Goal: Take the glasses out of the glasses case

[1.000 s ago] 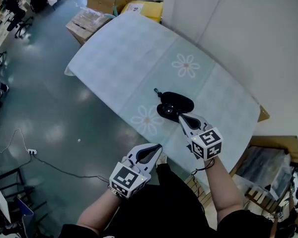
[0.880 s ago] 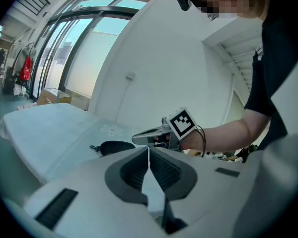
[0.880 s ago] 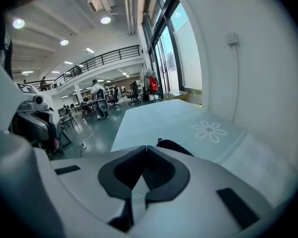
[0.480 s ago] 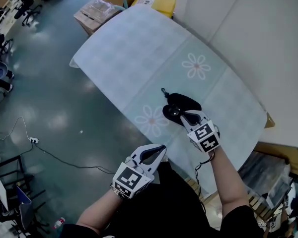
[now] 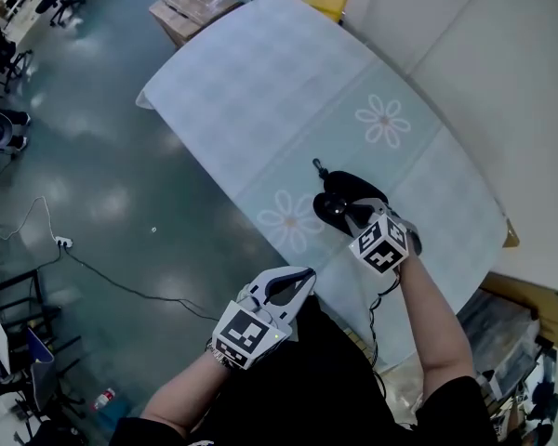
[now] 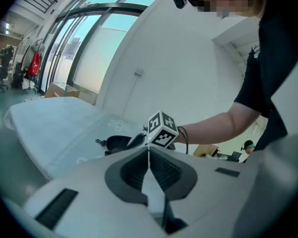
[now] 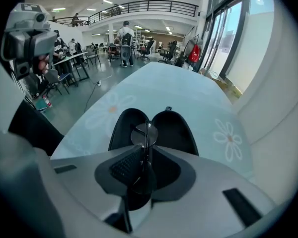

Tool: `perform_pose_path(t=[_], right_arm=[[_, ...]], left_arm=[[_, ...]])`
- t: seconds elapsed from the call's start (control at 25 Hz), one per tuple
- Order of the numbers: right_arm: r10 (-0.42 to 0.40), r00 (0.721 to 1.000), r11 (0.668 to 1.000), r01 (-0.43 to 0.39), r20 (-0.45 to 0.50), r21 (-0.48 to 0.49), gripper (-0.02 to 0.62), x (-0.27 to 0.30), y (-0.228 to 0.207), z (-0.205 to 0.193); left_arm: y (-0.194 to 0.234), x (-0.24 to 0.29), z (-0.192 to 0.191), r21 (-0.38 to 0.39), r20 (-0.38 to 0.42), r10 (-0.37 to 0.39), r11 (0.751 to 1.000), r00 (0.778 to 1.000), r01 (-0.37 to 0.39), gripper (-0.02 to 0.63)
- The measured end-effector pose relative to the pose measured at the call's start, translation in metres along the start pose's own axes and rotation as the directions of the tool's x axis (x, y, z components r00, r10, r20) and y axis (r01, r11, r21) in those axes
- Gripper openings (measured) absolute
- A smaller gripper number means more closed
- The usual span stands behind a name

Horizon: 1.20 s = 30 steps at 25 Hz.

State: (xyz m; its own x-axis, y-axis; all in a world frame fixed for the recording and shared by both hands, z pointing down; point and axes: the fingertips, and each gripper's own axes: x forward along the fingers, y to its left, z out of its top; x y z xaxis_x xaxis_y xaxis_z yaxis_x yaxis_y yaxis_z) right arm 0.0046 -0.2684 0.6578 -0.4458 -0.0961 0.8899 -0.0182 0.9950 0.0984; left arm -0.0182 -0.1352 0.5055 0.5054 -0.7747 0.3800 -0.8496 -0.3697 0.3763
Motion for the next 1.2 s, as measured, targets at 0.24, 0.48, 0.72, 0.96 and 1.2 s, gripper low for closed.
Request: perform_pose_path(t=[0.24,0.48,0.72,0.96,1.2], right_arm=[[0.031,0.999,0.999,-0.032,-0.037,-0.019,0.089,0.011,0.001,-0.004],[0.058,0.997,0.998,-0.059,-0.054,-0.015,0.078,0.019,0.002,-0.004],[0.080,0.995,0.997,-0.078,-0.067,0.024,0.066,0.020,0.001,-0.004],[0.047,0.997,0.999,-0.046,-0.065,0.015,0.058,0.018,0.001,-0.005],[0.000,0.998,1.000,0.000,-0.064,0.008,0.048,0.017,-0.001,-0.005]], left_arm=[[0.005,-0.004,-0.003,-0.017,-0.001,0.026,1.000,1.000,-0.026,0.031],[0.010,-0.006,-0.007,-0.034,0.000,0.044,0.998,0.999,-0.044,0.031],[0.011,-0.008,-0.008,-0.038,0.001,0.048,0.998,0.999,-0.048,0.031],[0.008,-0.013,-0.009,-0.033,0.004,0.055,0.998,0.998,-0.054,0.031],[0.009,-0.022,-0.009,-0.033,0.007,0.065,0.997,0.998,-0.064,0.031]])
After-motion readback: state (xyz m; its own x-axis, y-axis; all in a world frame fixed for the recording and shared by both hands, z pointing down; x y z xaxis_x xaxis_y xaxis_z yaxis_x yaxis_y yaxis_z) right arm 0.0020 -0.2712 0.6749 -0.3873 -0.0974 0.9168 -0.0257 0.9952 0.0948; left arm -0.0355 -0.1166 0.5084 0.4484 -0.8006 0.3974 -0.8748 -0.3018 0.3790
